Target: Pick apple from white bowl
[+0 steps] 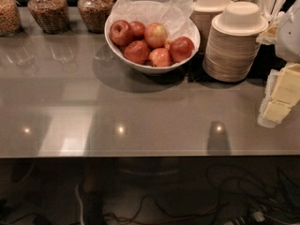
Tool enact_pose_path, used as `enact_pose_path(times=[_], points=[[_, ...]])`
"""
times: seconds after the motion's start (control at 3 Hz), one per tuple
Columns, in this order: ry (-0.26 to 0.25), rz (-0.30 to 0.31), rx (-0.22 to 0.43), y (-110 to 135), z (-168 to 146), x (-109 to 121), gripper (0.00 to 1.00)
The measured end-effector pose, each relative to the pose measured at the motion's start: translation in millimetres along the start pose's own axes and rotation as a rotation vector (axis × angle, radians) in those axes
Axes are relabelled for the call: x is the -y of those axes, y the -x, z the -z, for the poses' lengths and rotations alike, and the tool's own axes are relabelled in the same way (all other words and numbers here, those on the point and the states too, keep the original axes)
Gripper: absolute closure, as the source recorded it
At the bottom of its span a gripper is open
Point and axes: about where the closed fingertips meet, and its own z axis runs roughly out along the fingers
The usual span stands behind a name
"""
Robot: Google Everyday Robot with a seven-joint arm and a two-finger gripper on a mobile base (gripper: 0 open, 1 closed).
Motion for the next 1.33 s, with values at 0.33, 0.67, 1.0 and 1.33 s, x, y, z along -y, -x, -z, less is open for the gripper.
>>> enact_pose_path(times=[0.33, 0.67, 1.0, 1.33], points=[[-0.009, 0.001, 0.004, 1, 1, 1, 0.00], [-0.029, 0.003, 0.029, 7, -1, 7, 0.00], [-0.095, 0.011, 0.195, 38, -19, 40, 0.00], [-0.162, 0.028, 0.371, 77, -30, 77, 0.00]])
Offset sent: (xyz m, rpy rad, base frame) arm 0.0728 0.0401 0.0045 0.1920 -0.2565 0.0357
